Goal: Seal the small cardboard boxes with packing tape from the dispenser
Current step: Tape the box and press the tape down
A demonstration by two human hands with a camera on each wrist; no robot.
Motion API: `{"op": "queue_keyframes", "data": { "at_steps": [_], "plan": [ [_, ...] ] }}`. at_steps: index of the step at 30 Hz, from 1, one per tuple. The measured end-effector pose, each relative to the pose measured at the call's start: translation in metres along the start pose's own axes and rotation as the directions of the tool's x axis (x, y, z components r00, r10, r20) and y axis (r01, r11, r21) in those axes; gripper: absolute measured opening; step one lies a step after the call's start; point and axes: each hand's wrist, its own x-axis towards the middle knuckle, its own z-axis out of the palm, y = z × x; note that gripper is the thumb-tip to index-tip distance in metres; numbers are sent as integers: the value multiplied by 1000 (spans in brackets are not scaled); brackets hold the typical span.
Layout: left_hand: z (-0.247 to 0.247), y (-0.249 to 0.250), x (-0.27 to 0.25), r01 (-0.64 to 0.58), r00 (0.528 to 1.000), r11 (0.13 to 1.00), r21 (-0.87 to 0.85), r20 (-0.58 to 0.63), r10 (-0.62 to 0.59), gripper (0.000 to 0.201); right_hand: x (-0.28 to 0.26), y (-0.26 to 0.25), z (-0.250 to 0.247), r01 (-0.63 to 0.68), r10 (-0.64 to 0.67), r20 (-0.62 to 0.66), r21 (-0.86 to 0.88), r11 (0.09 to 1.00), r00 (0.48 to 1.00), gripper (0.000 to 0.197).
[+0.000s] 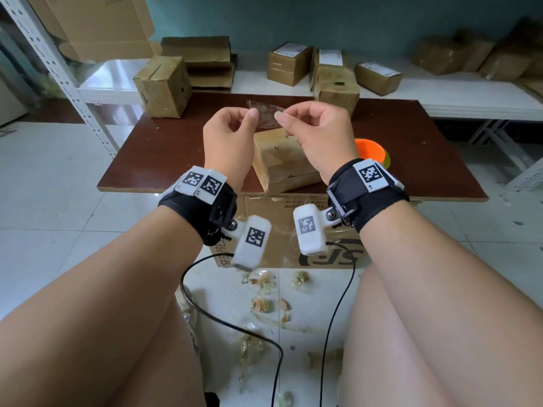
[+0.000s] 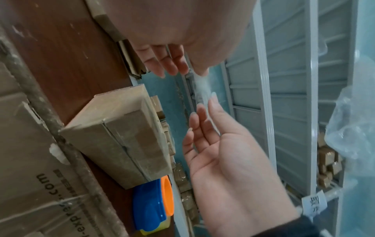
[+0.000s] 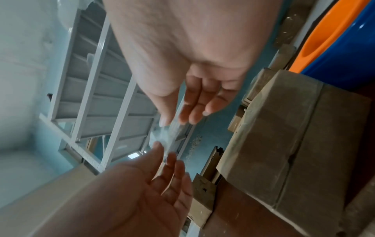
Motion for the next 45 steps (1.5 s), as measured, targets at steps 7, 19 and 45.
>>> {"op": "queue_keyframes", "data": {
  "at_steps": [7,19,45],
  "plan": [
    [6,-3,1,79,997,997,-19,14,-79,16,4,4,3,46,-58,-49,-224,974,997,13],
    [8,-10,10,116,990,970,212,53,-130,22,16,23,3,-65,90,42,-413,909,995,19],
    [19,-21,23,74,979,915,397,146,-143,13,33,40,1,-155,195,22,-521,839,981,30]
  ]
}}
